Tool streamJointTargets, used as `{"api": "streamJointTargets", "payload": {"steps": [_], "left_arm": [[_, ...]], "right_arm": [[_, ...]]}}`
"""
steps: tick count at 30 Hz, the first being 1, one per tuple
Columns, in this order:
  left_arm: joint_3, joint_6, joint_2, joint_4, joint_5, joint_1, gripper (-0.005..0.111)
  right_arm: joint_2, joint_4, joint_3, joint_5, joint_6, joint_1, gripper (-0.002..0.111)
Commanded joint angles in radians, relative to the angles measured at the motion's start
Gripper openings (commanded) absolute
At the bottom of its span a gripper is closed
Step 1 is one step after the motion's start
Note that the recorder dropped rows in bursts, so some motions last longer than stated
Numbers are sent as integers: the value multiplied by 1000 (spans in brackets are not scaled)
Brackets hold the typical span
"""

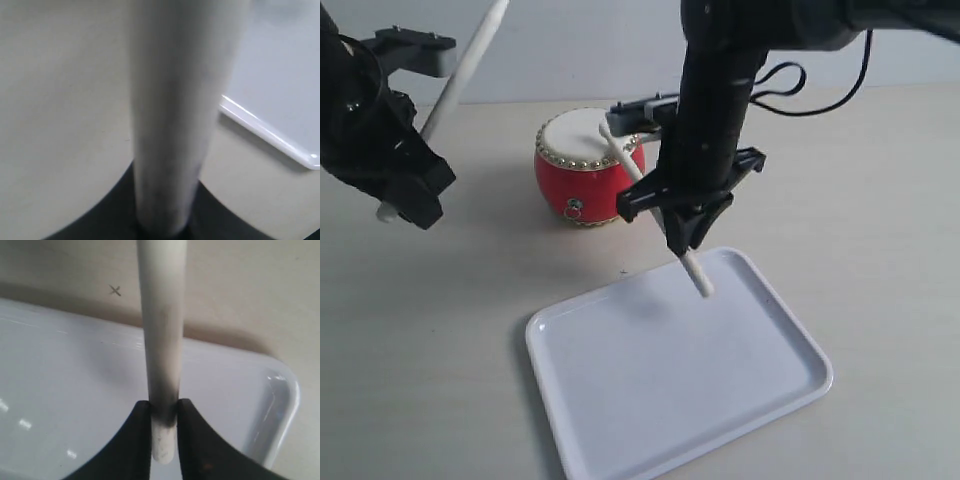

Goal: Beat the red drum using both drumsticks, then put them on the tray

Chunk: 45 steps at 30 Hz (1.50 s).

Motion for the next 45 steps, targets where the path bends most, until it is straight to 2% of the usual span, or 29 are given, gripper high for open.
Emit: {"api": "streamJointTargets", "payload": {"steps": [1,9,11,14,16,18,23,27,29,32,36,41,45], "left_arm": [[0,-13,5,8,-24,2,0],[-7,1,284,-25,-14,-41,0],[-33,3,368,-25,50,-44,0],[-96,3,462,-22,60,-44,0],[-124,-8,469,-20,60,-44,0],[-128,0,404,-20,60,-42,0],[-122,-5,137,-25,60,7,0],[-94,-5,33,-20,60,9,0],[-90,-5,49,-31,60,9,0],[-102,6,178,-48,60,-22,0],[-149,6,299,-62,60,-33,0],[-247,0,455,-71,60,-37,0],[-258,-2,513,-69,60,-37,0]], "right_arm": [[-59,-2,-3,-5,-8,0,0],[-338,-46,-3,-5,-16,0,0],[-365,-46,-3,-5,-16,0,0],[-378,-46,-3,-5,-16,0,0],[-369,-46,-3,-5,-16,0,0],[-320,-46,-3,-5,-16,0,0],[-20,3,-3,-5,-16,1,0],[81,9,-3,-5,-7,0,0],[19,2,-5,-5,-16,0,0],[-172,0,-20,-5,-33,0,0],[-301,-3,-36,-5,-38,0,0],[-399,-3,-37,-5,-33,0,0],[-426,-17,-37,-5,-33,0,0]]}}
